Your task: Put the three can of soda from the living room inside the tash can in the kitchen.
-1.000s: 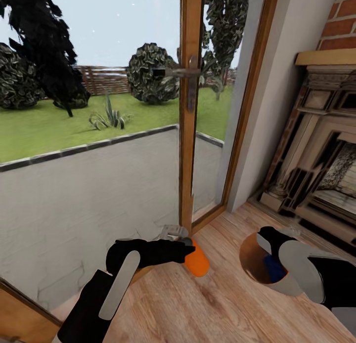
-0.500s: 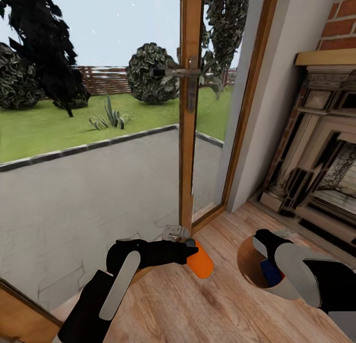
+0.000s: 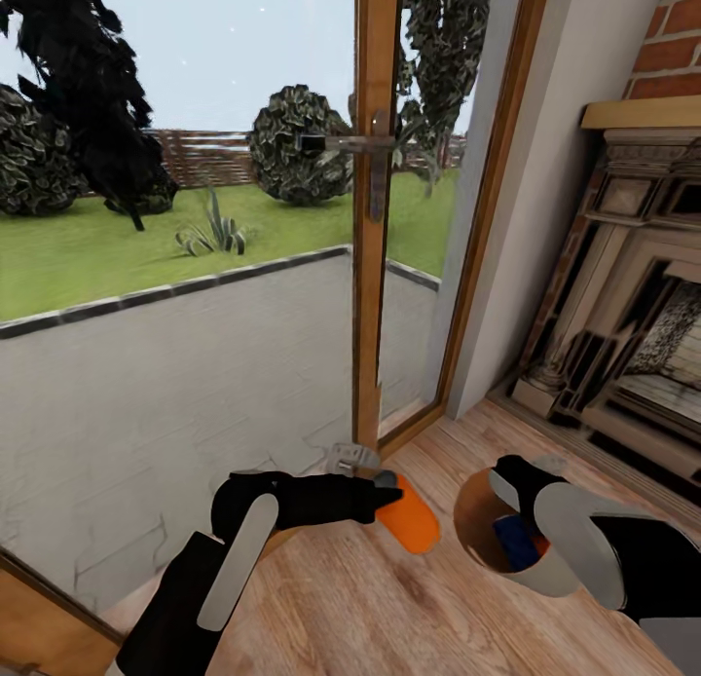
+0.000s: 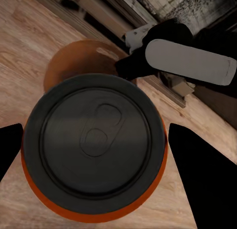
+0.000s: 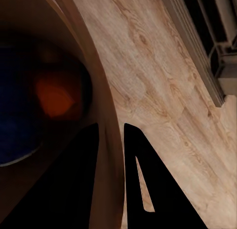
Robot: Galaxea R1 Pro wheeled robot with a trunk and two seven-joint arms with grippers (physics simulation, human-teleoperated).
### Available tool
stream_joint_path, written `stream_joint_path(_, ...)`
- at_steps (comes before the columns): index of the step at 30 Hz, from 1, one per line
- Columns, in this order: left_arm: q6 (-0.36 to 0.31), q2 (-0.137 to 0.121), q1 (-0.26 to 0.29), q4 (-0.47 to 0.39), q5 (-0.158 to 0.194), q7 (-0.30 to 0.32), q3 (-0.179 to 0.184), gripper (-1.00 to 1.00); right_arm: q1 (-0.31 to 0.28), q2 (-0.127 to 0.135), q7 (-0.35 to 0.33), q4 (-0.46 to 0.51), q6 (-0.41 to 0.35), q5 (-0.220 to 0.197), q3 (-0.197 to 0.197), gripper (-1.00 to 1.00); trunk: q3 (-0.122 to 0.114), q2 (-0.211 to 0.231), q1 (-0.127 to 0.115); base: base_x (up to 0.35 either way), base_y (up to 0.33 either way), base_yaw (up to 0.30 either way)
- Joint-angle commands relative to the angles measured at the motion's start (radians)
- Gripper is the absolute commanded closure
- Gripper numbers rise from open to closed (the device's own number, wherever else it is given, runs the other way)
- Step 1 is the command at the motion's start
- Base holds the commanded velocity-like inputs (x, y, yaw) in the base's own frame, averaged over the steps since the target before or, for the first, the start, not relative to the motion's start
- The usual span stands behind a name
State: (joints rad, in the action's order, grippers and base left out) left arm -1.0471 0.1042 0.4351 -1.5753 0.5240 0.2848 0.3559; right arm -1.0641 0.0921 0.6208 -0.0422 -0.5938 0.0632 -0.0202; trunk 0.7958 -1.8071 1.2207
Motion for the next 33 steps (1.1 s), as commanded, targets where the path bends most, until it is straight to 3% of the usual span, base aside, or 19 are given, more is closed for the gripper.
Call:
stream_joint_path(1, 0.0, 0.001, 0.0, 0.0, 0.001, 0.011, 0.0, 1.0, 0.0, -0.003, -0.004, 0.001, -0.007, 0.014, 0.029, 1.0, 0.0, 0.0, 0.0, 0.0, 0.0, 0.0)
stream_joint_path(7, 0.0, -0.004, 0.001, 0.0, 0.02, 0.074, -0.004, 1.0, 0.006, -0.034, -0.008, 0.001, -0.007, 0.015, 0.029, 1.0, 0.0, 0.0, 0.0, 0.0, 0.0, 0.0)
stream_joint_path(24, 0.0, -0.008, -0.001, -0.007, 0.027, 0.1, -0.007, 1.0, 0.02, -0.048, -0.007, 0.001, -0.008, 0.023, 0.031, 1.0, 0.0, 0.0, 0.0, 0.0, 0.0, 0.0)
stream_joint_path(33, 0.0, -0.008, -0.002, -0.008, 0.027, 0.098, -0.007, 1.0, 0.026, -0.101, -0.028, 0.0, -0.01, 0.021, 0.031, 1.0, 0.0, 0.0, 0.0, 0.0, 0.0, 0.0)
